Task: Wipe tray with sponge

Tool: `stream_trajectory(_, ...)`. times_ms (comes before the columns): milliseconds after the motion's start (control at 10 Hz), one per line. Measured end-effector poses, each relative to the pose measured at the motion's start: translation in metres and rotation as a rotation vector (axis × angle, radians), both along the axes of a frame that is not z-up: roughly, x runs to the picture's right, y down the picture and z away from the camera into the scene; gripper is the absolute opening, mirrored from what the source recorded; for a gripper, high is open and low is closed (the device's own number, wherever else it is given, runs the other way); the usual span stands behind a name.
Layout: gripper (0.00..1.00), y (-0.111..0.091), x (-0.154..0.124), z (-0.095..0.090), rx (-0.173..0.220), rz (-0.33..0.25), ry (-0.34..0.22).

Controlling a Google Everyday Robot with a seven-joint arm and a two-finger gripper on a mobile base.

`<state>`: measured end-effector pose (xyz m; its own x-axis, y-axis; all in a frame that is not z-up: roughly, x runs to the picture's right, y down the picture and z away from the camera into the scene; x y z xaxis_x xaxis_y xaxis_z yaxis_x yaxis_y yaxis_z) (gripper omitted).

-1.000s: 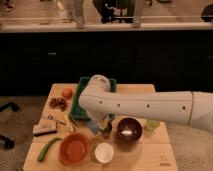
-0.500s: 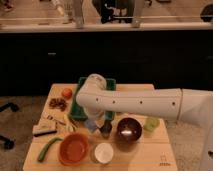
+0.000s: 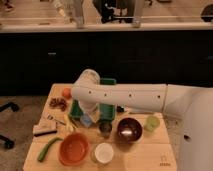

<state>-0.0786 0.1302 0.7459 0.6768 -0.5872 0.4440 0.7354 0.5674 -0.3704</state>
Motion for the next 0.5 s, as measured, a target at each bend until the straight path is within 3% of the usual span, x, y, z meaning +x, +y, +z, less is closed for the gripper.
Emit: stream_trajectory(500, 0.0, -0.015, -0.017, 0.036, -0.031, 0.069, 0.039)
